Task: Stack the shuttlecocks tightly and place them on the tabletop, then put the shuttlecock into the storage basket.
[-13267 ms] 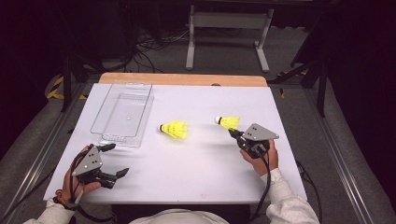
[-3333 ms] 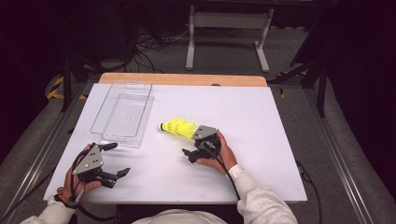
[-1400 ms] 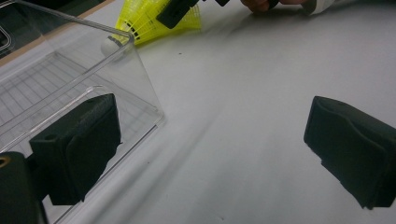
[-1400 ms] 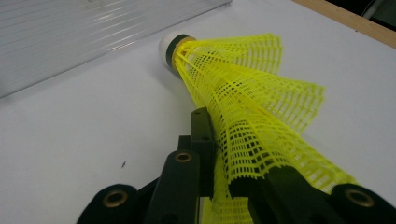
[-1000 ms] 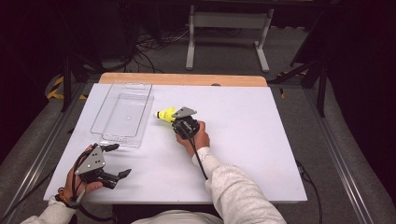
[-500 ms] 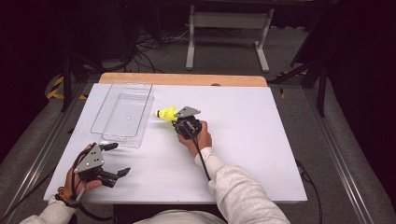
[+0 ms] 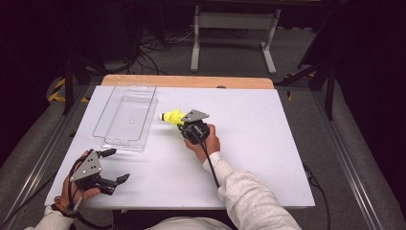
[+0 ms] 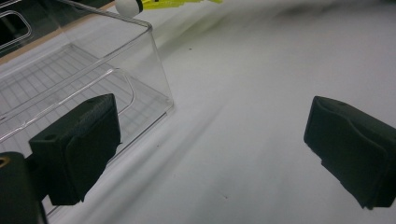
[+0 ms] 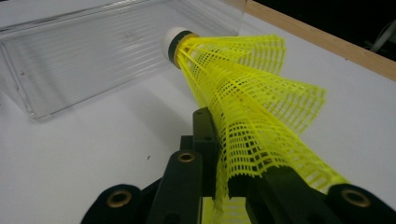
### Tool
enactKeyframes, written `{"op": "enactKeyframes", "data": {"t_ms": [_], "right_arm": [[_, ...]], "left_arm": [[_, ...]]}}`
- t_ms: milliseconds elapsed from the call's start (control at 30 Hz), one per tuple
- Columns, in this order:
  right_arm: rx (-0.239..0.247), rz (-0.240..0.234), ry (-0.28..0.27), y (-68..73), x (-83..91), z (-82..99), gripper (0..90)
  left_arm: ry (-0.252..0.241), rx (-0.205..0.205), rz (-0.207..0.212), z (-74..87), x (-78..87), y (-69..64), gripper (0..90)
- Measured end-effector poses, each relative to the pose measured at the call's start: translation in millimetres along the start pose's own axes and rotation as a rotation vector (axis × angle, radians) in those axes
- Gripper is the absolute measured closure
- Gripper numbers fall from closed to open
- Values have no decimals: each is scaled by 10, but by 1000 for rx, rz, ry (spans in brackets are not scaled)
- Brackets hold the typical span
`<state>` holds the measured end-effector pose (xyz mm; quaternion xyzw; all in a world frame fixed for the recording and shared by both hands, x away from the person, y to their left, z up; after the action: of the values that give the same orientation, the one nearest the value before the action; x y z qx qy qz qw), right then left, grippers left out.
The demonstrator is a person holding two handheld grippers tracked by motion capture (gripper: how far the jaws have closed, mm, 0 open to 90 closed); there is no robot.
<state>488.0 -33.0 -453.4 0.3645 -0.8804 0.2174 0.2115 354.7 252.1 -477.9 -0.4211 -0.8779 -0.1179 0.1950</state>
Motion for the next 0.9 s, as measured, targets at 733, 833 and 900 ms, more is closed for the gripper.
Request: {"op": "enactKeyframes", "data": {"t_ms": [733, 833, 900], "right_arm": [[27, -3, -59, 1, 174, -61, 870], [29, -1, -65, -4, 208, -79, 870], [31, 2, -72, -12, 234, -101, 870]], "left_arm": [[-6, -3, -5, -41, -65, -5, 49], [-9, -2, -7, -44, -60, -1, 49], [-6, -2, -7, -37, -55, -5, 49]]}}
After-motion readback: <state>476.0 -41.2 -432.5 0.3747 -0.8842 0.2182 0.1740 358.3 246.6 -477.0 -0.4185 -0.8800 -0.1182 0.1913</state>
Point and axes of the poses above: each handheld gripper's, and its own axes: x roughly backward along the jaws, z roughly out of its underside, y roughly to its left, the point moved 4 cm from there along -x, roughly forward along the jaws, and after that the axes turned 8 degrees about x, right-handed, at the moved point
